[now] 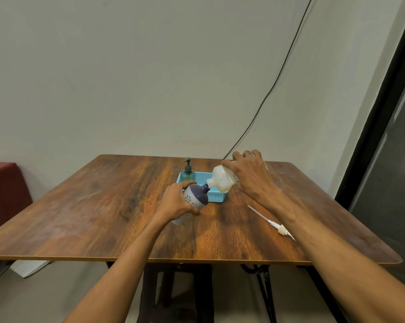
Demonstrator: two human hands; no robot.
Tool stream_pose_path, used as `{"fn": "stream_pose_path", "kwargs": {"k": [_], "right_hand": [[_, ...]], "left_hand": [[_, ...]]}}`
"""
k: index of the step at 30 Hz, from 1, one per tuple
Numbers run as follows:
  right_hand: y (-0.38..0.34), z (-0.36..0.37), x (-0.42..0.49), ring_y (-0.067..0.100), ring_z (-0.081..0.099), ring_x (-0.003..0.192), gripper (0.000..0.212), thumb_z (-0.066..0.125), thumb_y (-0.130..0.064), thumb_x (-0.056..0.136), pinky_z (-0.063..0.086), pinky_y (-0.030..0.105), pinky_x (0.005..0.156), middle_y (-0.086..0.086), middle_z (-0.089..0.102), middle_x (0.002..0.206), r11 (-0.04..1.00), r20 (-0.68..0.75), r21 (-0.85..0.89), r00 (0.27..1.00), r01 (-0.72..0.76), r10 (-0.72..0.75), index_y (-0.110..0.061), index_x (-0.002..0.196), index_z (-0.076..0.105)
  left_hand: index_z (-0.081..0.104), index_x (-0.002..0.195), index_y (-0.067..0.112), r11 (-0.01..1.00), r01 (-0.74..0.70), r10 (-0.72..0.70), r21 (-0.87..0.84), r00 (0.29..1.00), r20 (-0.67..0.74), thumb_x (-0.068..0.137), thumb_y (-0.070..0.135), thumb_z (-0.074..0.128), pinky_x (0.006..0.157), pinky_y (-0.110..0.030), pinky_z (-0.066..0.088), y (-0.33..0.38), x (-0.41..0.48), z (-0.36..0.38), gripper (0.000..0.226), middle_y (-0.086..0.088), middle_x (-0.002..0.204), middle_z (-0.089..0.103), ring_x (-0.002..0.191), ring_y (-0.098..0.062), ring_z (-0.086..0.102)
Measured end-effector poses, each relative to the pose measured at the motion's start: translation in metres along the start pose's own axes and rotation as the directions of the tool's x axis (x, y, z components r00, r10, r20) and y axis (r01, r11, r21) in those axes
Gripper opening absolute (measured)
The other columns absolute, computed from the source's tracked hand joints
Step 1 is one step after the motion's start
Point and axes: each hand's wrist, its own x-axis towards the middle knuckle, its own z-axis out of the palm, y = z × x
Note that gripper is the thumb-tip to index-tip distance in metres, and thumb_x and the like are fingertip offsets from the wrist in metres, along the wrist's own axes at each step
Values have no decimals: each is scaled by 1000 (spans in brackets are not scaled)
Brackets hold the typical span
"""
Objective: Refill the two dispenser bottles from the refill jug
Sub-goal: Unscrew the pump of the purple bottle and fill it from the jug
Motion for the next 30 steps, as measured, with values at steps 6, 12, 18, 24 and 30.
{"fn": "stream_pose_path", "kwargs": {"k": [6,12,18,24,30], "right_hand": [[0,-1,1,31,59,101,52,78,-21,80,39,48,96,5,61,112,1000,10,5,1000,7,-7,-30,127,58],[1,-4,0,32,57,106,51,73,-19,84,36,49,99,8,60,117,1000,13,18,1000,13,-14,-28,132,57],[0,-7,1,32,56,106,51,72,-20,85,36,49,99,8,60,118,1000,21,14,1000,17,-17,-30,132,56],[0,-8,1,32,56,106,51,72,-21,84,36,49,99,7,60,117,1000,23,1,1000,18,-18,-30,132,56],[-1,-5,2,31,57,104,53,75,-18,82,37,49,97,6,61,115,1000,12,-4,1000,18,-18,-31,130,57]], "left_hand": [[60,126,22,1000,-9,10,2,1000,-9,55,23,94,86,-22,44,-1,1,0,78,5,117,64,102,-9,59],[60,126,23,1000,-17,17,10,1000,-11,55,24,94,89,-25,47,-1,2,0,79,6,116,63,102,-9,59],[60,127,22,1000,-9,10,9,1000,-11,55,23,94,87,-23,46,-1,2,0,79,5,118,64,103,-10,58],[61,126,22,1000,-13,13,-1,1000,-9,56,21,94,80,-16,42,-1,1,1,77,7,115,62,100,-8,58],[60,125,23,1000,-7,7,0,1000,-13,56,22,94,88,-25,47,-1,2,2,77,10,113,60,101,-9,58]]}}
